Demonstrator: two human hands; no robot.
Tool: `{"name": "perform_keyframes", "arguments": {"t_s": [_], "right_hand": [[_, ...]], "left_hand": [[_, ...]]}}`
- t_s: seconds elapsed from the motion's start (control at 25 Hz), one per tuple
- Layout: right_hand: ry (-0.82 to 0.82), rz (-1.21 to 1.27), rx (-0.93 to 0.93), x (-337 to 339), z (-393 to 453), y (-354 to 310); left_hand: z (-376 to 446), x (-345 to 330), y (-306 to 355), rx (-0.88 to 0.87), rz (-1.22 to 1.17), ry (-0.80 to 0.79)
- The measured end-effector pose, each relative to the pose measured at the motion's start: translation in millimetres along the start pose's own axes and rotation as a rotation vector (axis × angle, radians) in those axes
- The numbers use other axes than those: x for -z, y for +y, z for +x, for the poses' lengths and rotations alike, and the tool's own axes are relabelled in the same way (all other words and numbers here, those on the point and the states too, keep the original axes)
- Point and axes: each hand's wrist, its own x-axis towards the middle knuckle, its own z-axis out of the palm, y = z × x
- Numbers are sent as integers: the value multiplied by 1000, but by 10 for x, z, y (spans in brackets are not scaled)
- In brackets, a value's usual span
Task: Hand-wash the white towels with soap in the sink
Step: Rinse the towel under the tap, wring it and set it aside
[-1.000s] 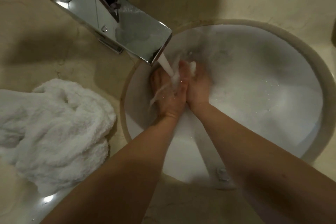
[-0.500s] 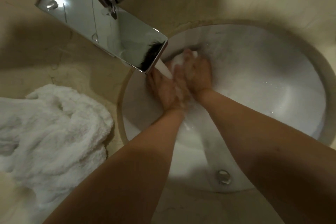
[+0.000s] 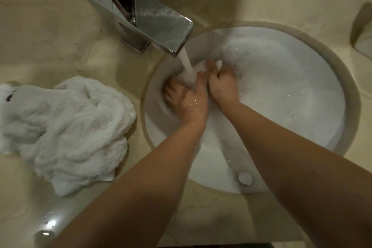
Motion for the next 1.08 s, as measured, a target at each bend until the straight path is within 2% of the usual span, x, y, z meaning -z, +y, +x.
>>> {"name": "perform_keyframes", "arguments": {"t_s": [0.08, 0.16, 0.24, 0.44, 0.56, 0.68, 0.84, 0.92, 1.0, 1.08], "right_hand": [[8, -12, 67, -19, -51, 22], [-20, 2, 105, -41, -131, 10], [-34, 124, 98, -76, -189, -25], [-70, 233, 35, 67, -291, -179], [-107, 320, 15, 69, -298, -160], [-123, 210, 30, 40, -224, -112], [-88, 108, 17, 82, -163, -128], [-135, 70, 39, 89, -182, -138], [-157, 9, 95, 35, -183, -150], [-78, -183, 205, -53, -181, -138]], "left_hand": [[-13, 109, 80, 365, -45, -268], [13, 177, 117, 479, -115, -423], [38, 265, 67, 432, -209, -421], [-15, 448, -74, 105, -409, -308], [80, 544, -94, -89, -406, -259], [167, 495, -120, -207, -310, -234], [187, 434, -89, -260, -268, -263], [179, 384, -94, -248, -246, -294], [155, 330, -76, -228, -227, -340], [146, 293, -82, -153, -298, -413]]}}
